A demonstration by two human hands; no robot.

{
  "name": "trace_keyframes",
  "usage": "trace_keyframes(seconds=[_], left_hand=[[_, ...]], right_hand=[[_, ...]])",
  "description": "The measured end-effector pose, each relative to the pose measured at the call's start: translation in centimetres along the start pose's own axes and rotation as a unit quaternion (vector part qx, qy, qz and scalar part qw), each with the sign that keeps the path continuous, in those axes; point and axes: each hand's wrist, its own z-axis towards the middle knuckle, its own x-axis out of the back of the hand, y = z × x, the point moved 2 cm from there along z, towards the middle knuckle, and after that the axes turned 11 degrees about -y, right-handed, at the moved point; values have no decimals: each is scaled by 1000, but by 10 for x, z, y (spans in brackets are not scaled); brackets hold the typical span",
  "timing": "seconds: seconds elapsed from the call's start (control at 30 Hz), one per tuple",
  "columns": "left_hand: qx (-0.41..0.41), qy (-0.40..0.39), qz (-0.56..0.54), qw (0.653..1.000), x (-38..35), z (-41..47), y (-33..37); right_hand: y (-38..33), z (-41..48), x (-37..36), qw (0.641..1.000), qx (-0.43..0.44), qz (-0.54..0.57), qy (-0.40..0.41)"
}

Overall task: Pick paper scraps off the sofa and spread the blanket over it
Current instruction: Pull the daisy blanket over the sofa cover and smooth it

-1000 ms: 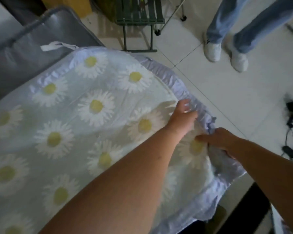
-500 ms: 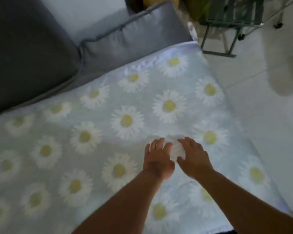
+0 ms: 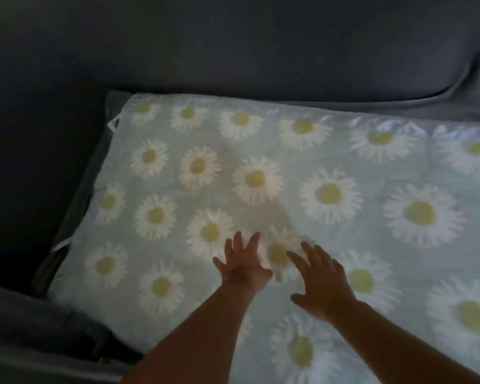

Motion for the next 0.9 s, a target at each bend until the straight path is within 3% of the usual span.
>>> trace_keyframes(seconds=[0.13, 0.3, 0.53, 0.77, 0.9], left_hand=[[45, 10, -21, 999, 58, 53, -119], [37, 18, -23, 999, 116, 124, -210], [5, 49, -15, 999, 140, 161, -275], [34, 38, -63, 997, 177, 164, -333], [45, 34, -45, 997, 180, 157, -326]], right_hand=[[-127, 94, 3, 997, 37, -73, 11], [-214, 209, 10, 997, -14, -70, 14], [-273, 267, -13, 996, -56, -57, 51], [-326, 295, -7, 996, -31, -85, 23], [-325, 288, 10, 997, 12, -79, 12]])
